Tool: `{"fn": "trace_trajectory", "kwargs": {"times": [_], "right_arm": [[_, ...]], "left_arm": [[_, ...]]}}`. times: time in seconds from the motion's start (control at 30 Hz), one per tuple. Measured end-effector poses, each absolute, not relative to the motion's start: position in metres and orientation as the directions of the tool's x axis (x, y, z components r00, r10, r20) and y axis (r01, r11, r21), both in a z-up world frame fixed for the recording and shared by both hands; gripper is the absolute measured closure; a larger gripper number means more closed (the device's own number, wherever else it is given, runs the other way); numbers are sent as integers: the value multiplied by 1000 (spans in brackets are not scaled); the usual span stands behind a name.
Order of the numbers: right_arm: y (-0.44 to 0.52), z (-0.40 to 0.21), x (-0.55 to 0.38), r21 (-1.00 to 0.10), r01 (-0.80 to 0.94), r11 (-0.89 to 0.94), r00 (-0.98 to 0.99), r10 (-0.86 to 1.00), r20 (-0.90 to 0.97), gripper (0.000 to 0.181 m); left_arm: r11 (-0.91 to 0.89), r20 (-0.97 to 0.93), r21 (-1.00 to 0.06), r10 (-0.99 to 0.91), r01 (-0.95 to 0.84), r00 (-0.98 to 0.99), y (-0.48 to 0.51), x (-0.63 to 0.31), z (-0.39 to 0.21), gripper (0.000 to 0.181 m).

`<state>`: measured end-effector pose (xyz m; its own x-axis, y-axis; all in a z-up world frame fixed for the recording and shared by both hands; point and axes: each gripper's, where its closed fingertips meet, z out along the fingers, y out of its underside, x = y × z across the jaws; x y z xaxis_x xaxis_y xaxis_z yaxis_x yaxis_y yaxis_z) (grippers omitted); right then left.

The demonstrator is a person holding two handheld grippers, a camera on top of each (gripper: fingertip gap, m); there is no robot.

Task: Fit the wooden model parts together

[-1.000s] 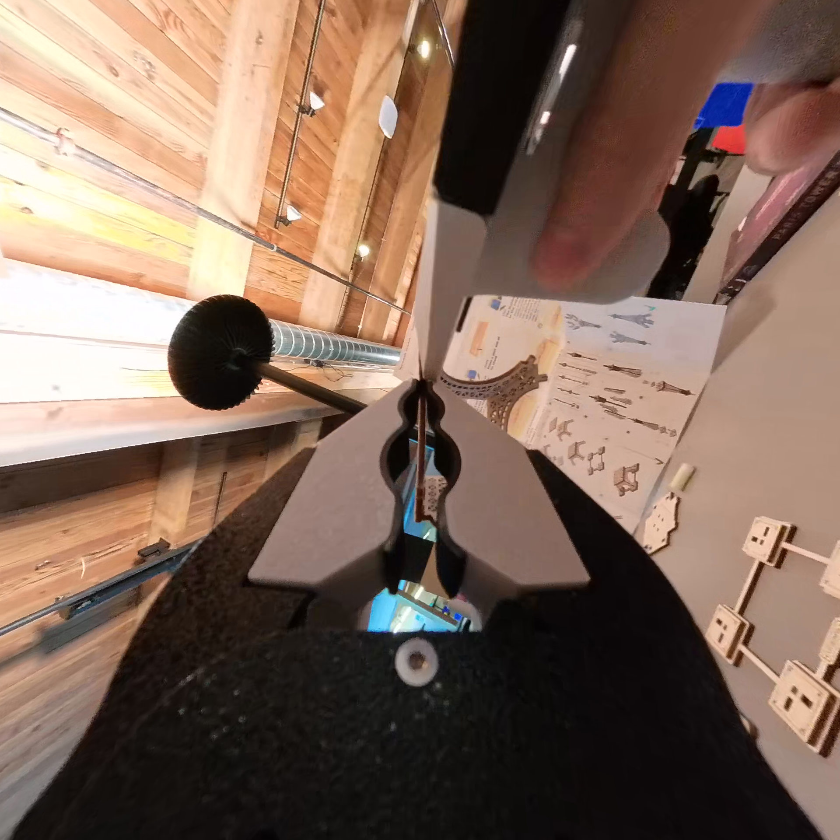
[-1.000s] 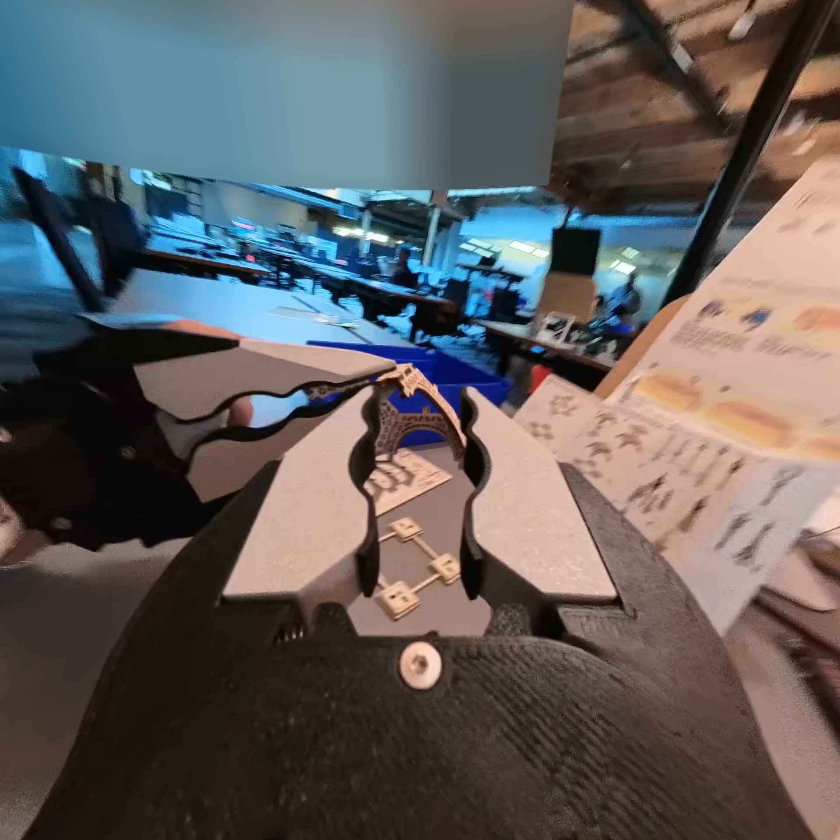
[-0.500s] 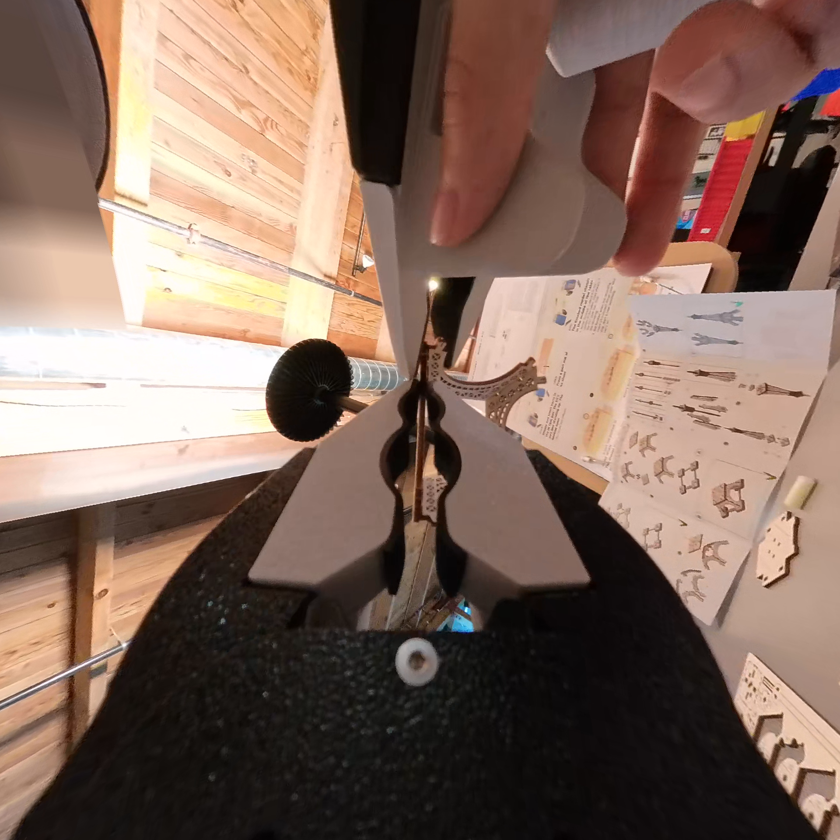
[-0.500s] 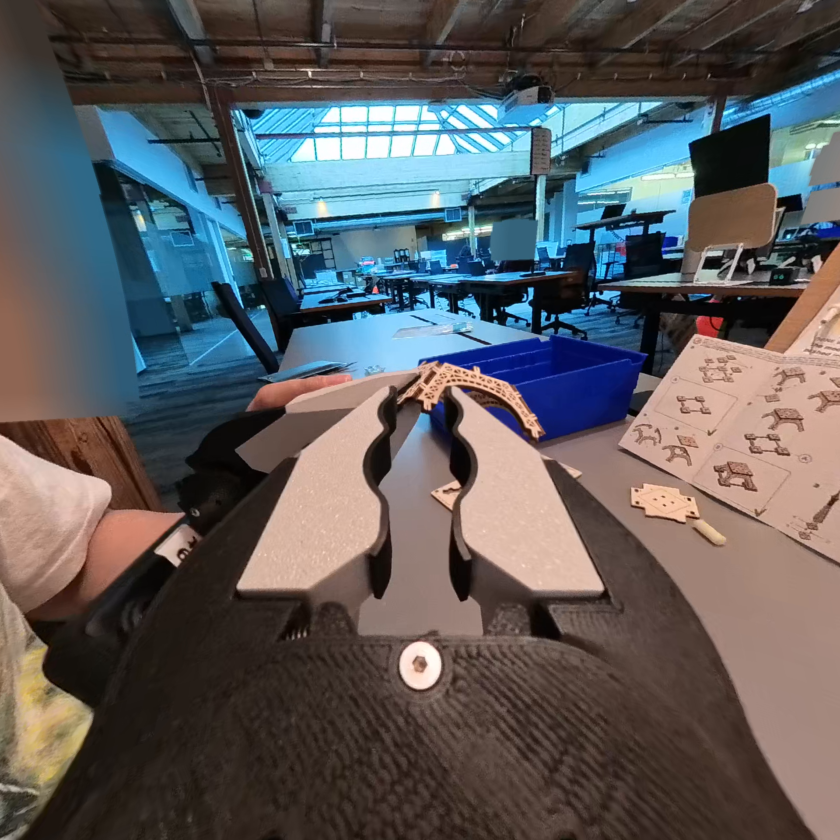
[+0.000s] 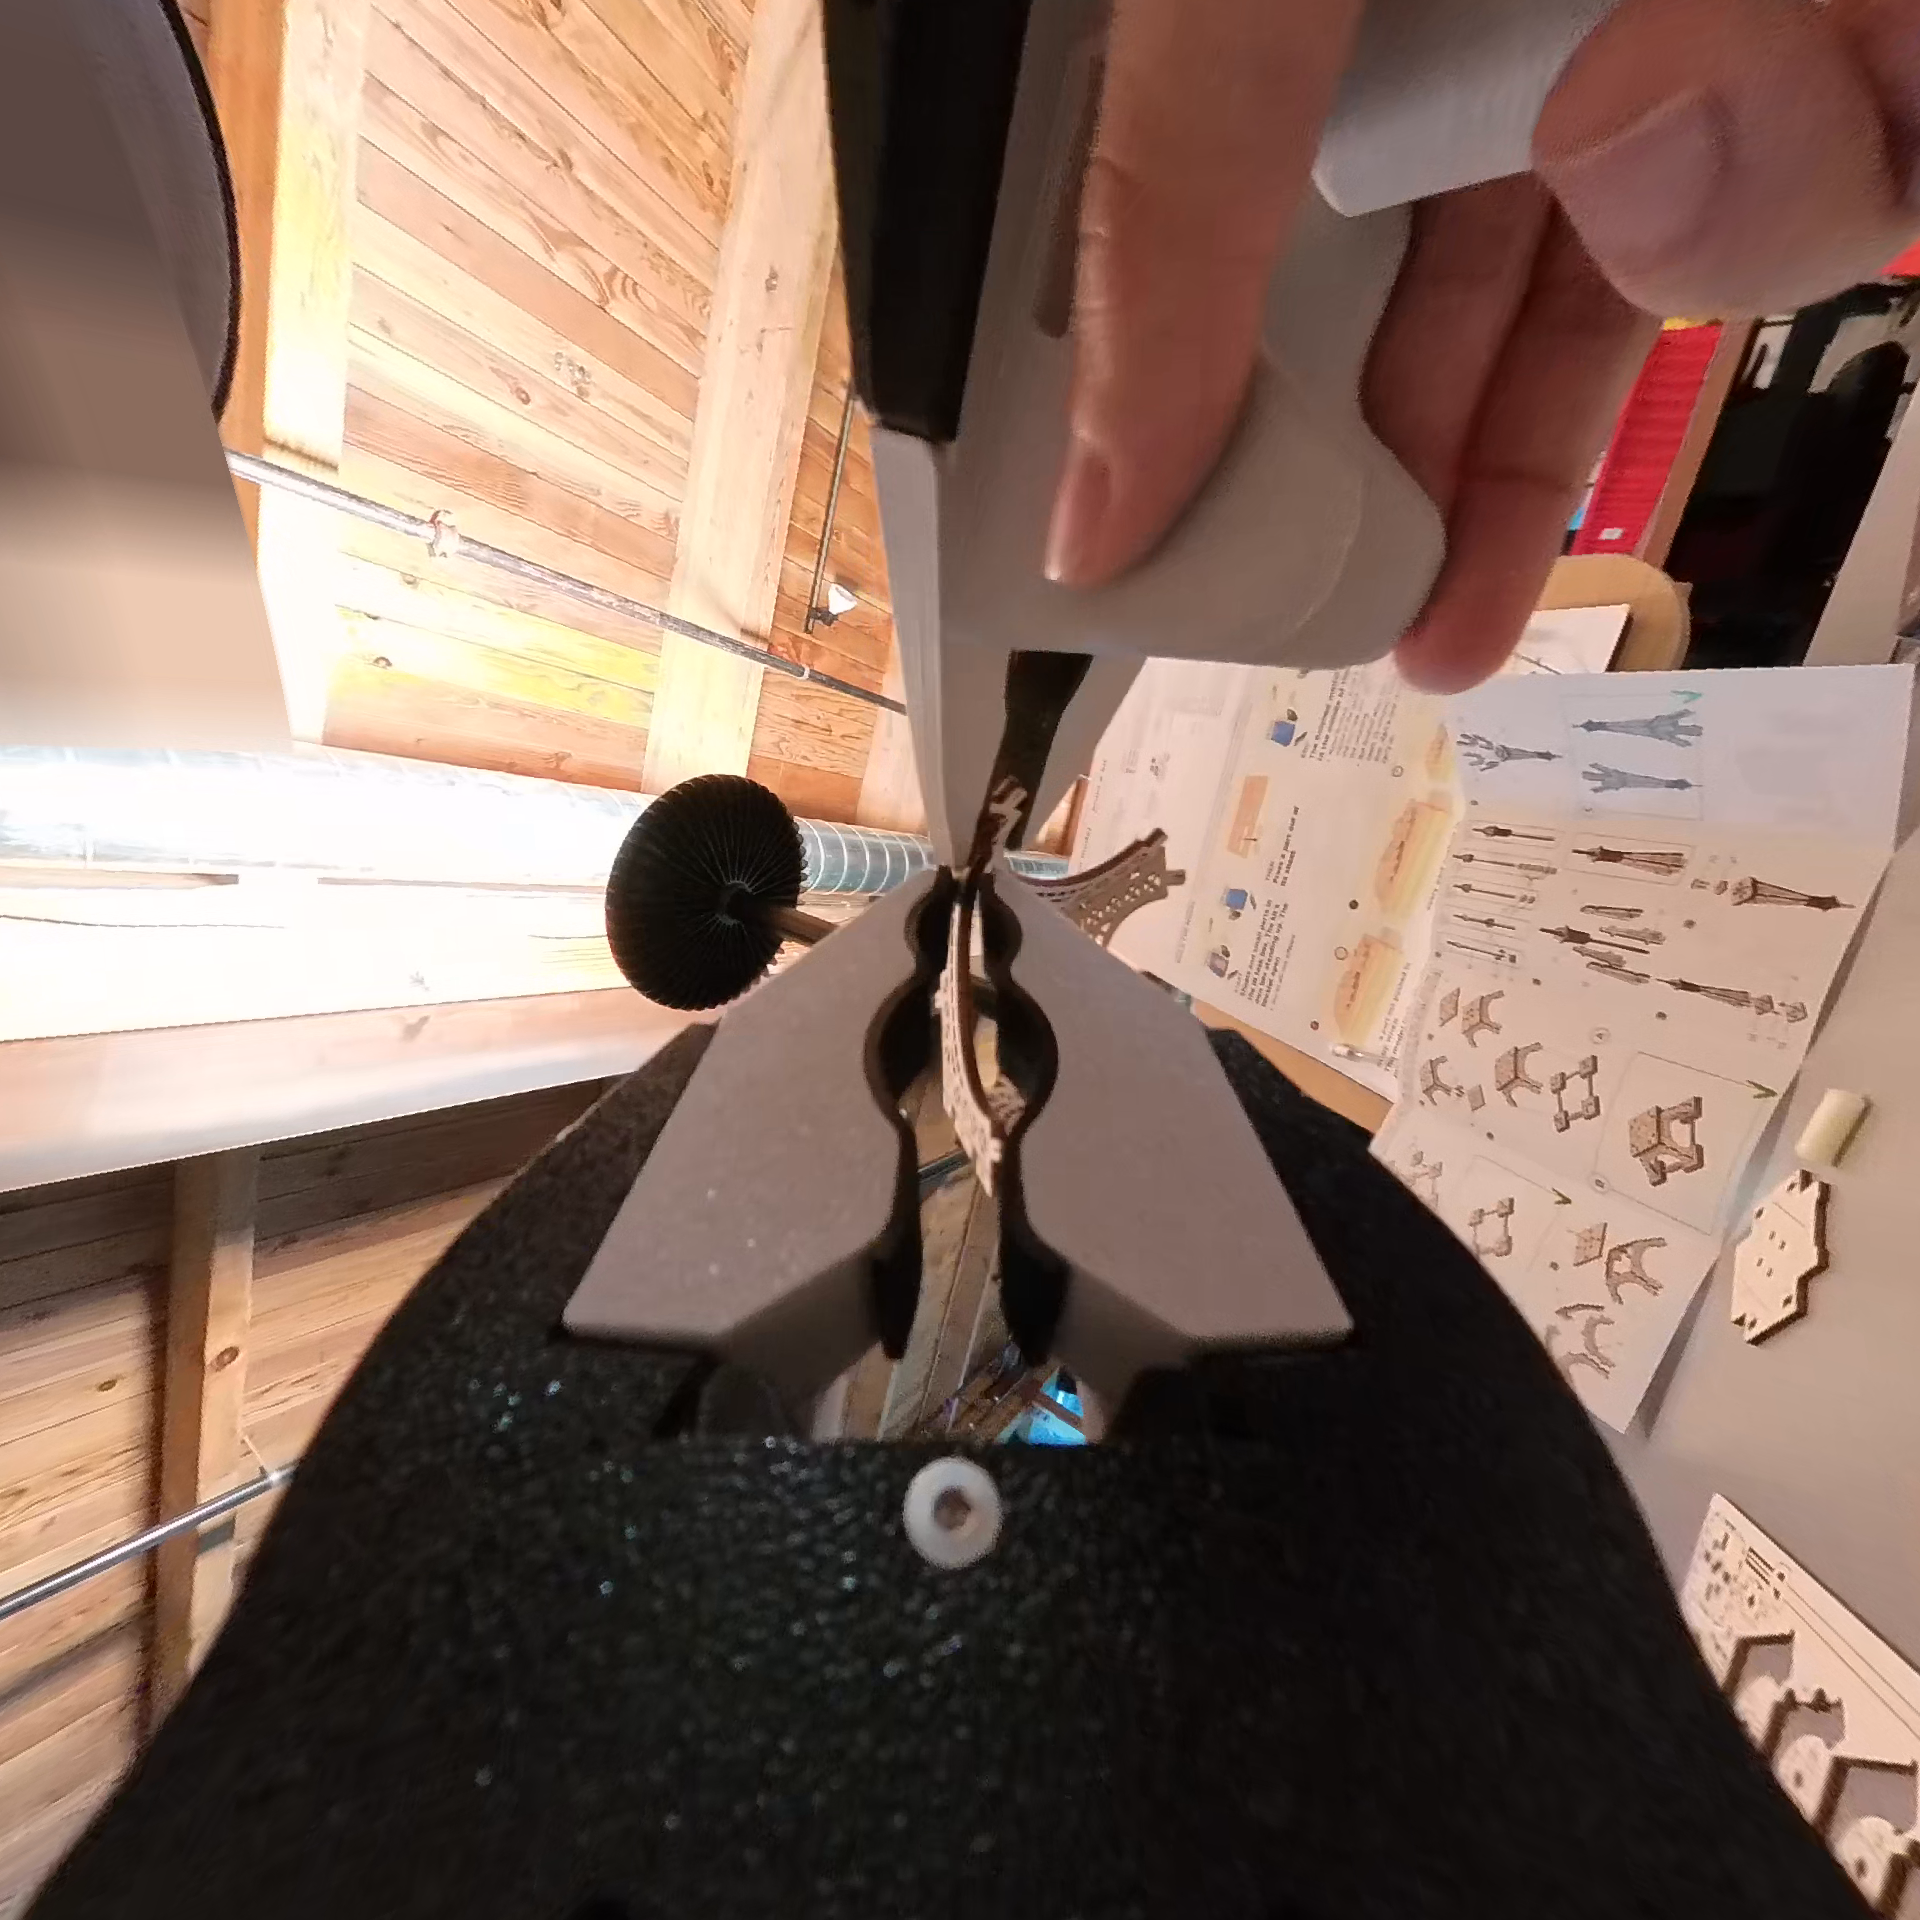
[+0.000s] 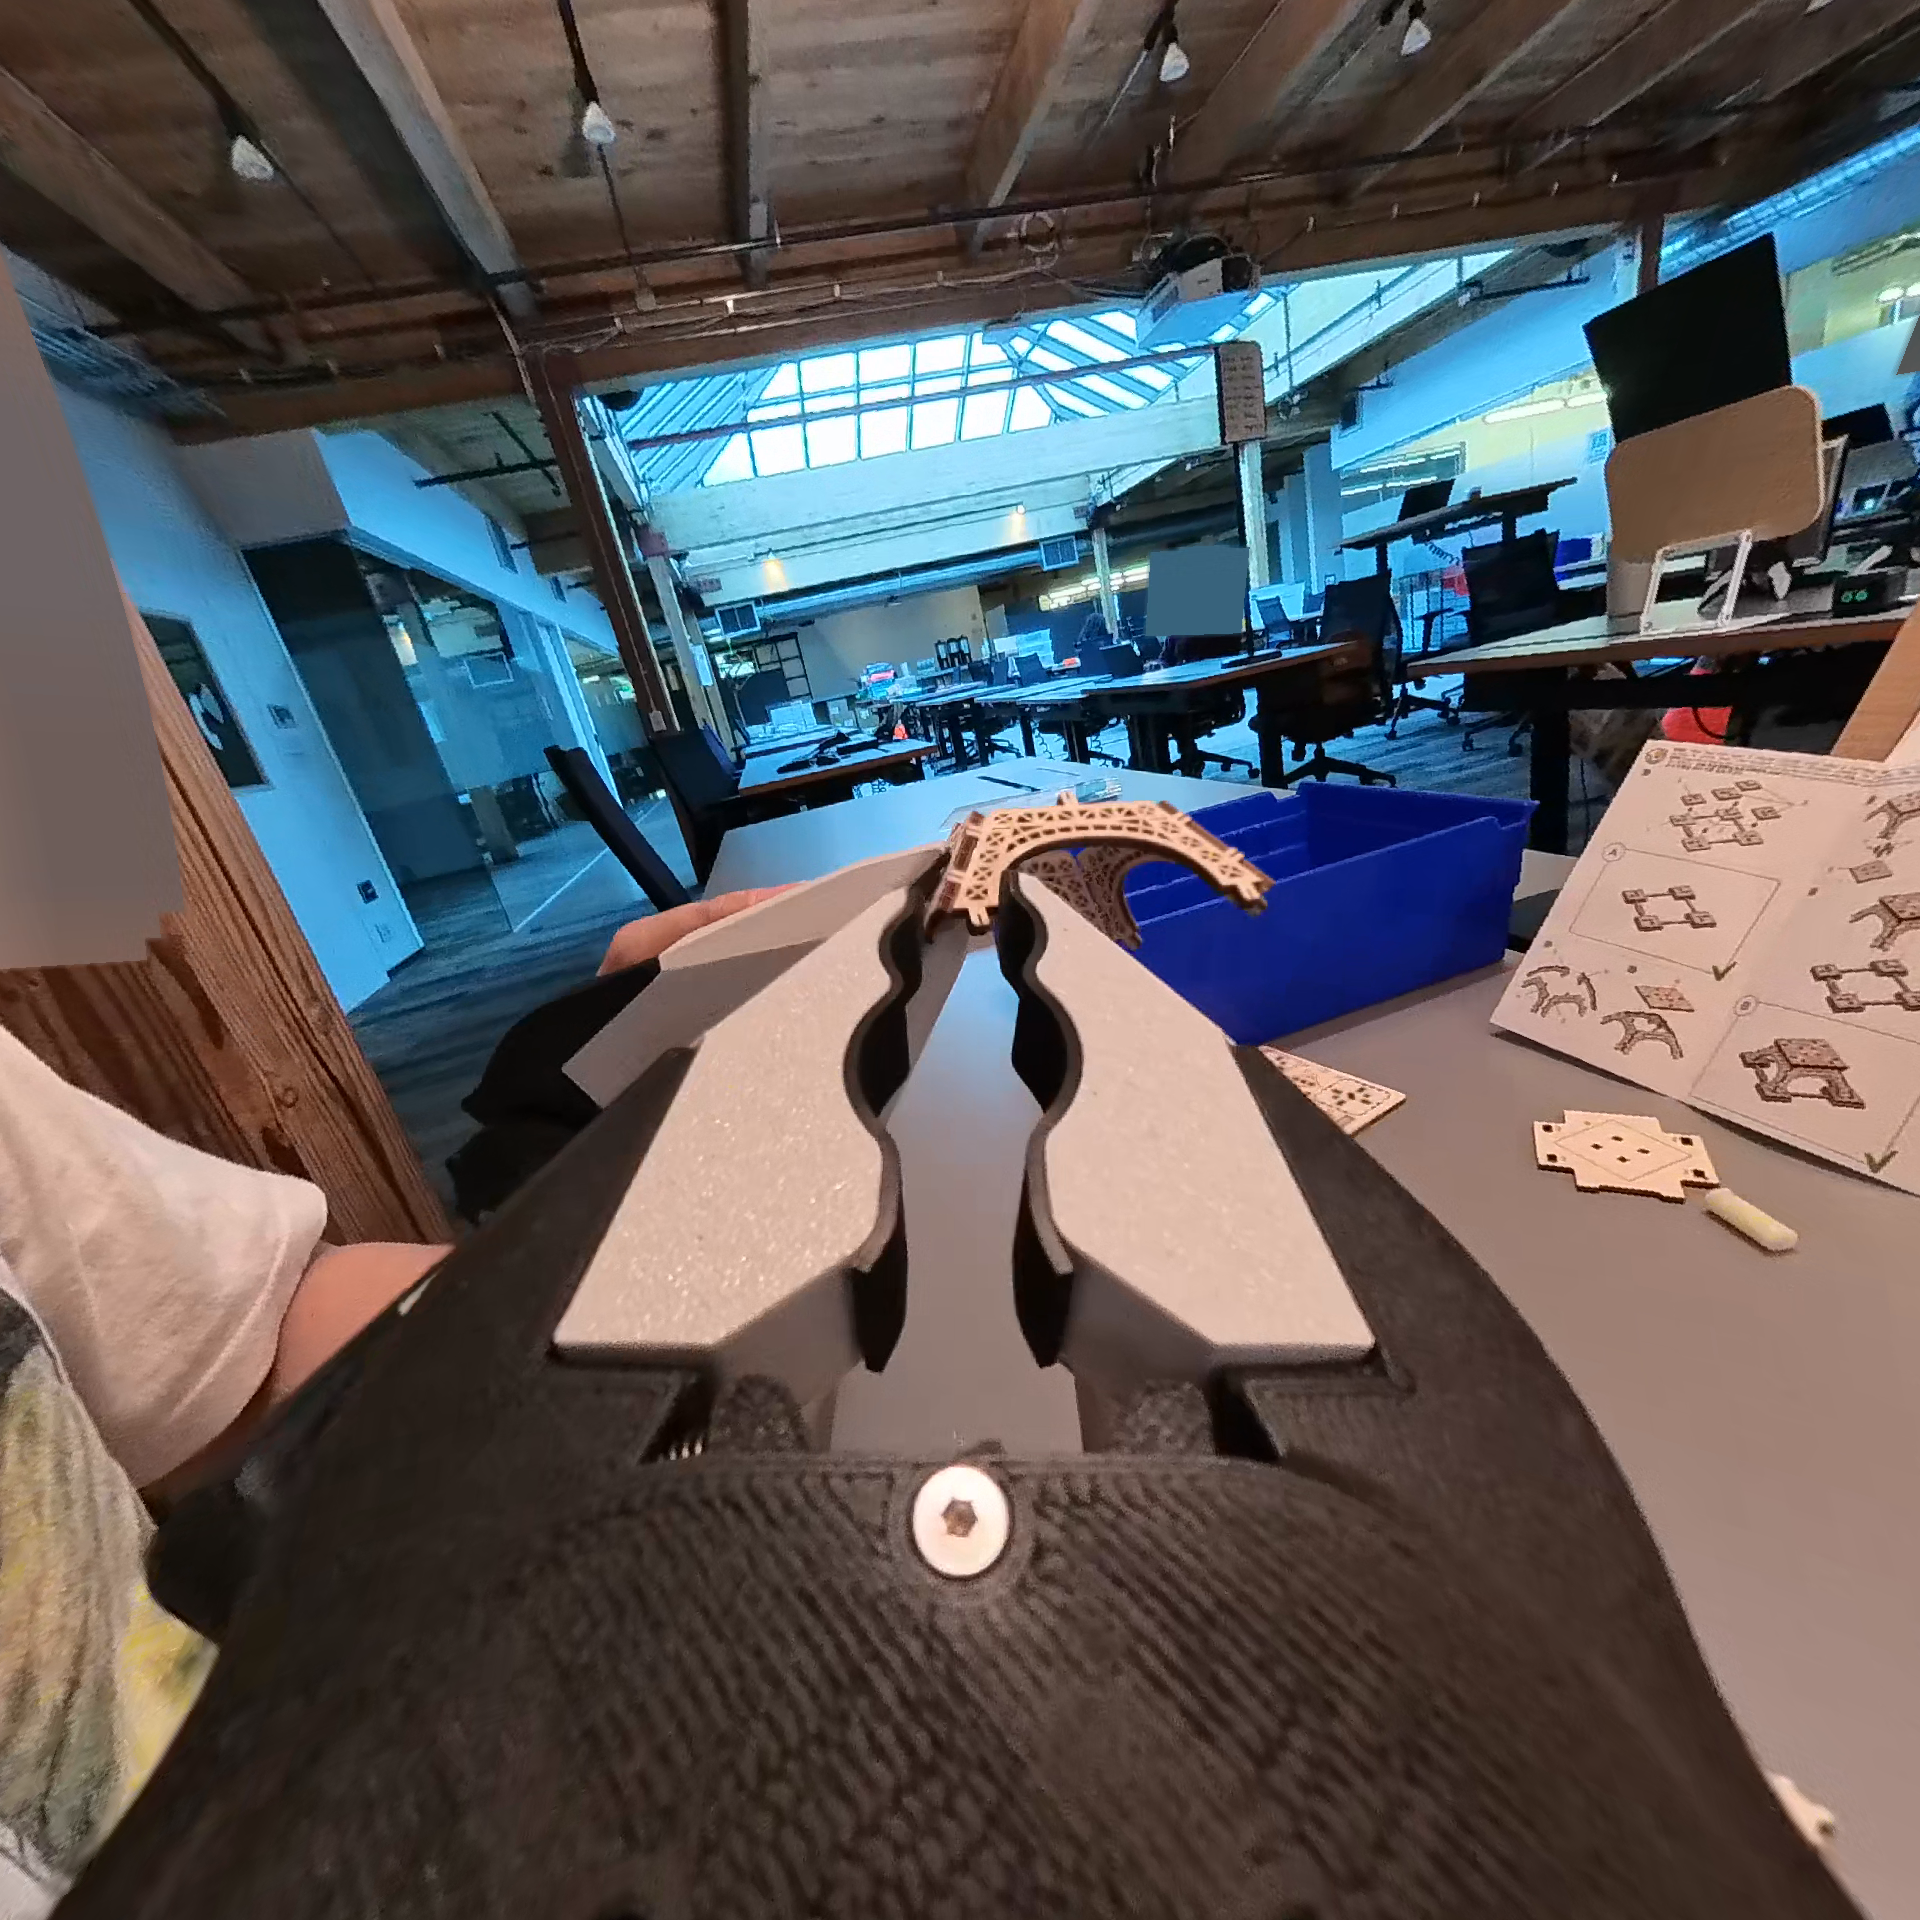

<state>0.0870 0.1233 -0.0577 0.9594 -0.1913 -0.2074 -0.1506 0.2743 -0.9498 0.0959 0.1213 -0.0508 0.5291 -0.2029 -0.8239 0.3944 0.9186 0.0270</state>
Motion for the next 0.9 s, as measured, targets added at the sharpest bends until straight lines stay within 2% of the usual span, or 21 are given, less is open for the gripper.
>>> {"fn": "trace_trajectory", "kwargs": {"times": [0.13, 0.4, 0.63, 0.77, 0.83, 0.9], "right_arm": [[121, -59, 88, -962, -104, 252, 973, -174, -151, 167], [122, -61, 90, -979, 39, 201, 964, -266, -17, 168], [120, -66, 95, -983, 70, 172, 959, -282, 19, 170], [115, -69, 102, -984, 138, 116, 945, -313, 96, 170], [112, -71, 104, -982, 164, 91, 943, -307, 129, 170], [109, -73, 104, -981, 173, 86, 952, -270, 145, 170]], "left_arm": [[918, -833, 28, -197, 396, 518, 119, 97, -52, 181], [916, -830, 51, -182, 397, 527, 118, 98, -55, 179], [904, -853, 54, -179, 424, 490, 116, 102, -62, 178], [857, -900, 74, -163, 510, 405, 104, 100, -72, 167], [846, -917, 4, -209, 533, 340, 107, 102, -70, 170], [823, -939, -114, -273, 557, 211, 112, 106, -68, 167]]}}
